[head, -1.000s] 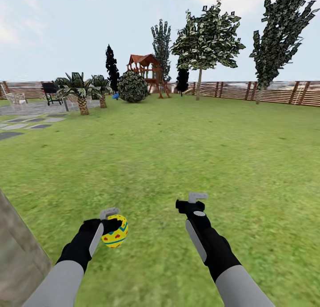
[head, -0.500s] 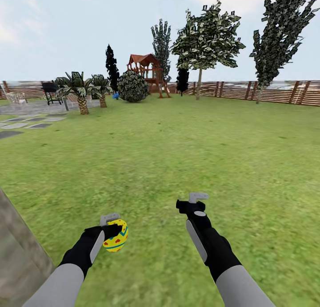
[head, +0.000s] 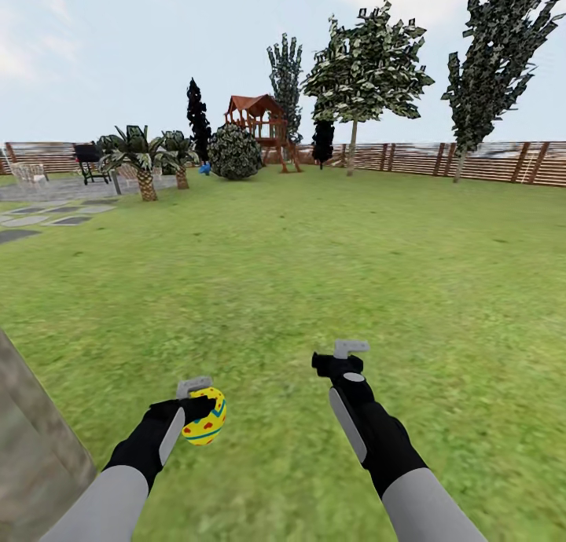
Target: Take the three Easter eggs out of the wicker basket on the lawn in the garden, then place them on the lawn next to a single tree (choose any tree) so that all three eggs are next to the same tree and none are left in the basket.
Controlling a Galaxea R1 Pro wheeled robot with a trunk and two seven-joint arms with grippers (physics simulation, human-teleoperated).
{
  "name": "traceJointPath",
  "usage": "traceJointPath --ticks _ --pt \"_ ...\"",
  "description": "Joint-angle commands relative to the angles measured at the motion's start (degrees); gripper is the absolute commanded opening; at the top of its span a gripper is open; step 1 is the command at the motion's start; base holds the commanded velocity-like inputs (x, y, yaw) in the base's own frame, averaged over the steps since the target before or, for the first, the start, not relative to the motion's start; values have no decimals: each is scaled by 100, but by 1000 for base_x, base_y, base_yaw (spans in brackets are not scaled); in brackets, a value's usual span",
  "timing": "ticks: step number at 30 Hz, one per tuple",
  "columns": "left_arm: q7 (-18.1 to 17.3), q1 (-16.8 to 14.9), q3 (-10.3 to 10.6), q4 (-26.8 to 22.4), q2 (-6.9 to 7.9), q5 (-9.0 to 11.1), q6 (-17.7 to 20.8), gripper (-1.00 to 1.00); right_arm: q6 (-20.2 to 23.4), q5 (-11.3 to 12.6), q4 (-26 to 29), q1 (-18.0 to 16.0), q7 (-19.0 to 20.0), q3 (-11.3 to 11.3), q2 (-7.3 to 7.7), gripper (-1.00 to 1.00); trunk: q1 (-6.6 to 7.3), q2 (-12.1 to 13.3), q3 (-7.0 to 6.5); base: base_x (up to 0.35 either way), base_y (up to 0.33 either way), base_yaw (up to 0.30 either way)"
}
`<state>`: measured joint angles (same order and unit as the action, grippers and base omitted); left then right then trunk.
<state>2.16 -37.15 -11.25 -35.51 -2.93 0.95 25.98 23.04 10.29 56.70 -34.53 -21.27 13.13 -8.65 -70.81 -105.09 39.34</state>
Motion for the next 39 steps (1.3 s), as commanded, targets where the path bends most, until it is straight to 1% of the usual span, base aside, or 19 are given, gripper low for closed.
traceJointPath --ticks 1,13,20,39 --pt "17 -3 -22 -10 -6 10 32 -100 16 58 7 -3 -52 18 3 100 -22 -45 24 0 0 0" --pt "17 -3 -20 -6 -6 10 20 -100 16 58 10 -2 -52 23 3 100 -286 -526 240 0 0 0" --pt "16 -3 -18 0 -6 10 -77 -100 16 60 7 -3 -52 22 3 100 -439 -807 365 0 0 0" --pt "23 -3 -17 0 -14 10 -84 -100 16 61 7 -5 -52 23 -4 100 -857 -1569 707 0 0 0"
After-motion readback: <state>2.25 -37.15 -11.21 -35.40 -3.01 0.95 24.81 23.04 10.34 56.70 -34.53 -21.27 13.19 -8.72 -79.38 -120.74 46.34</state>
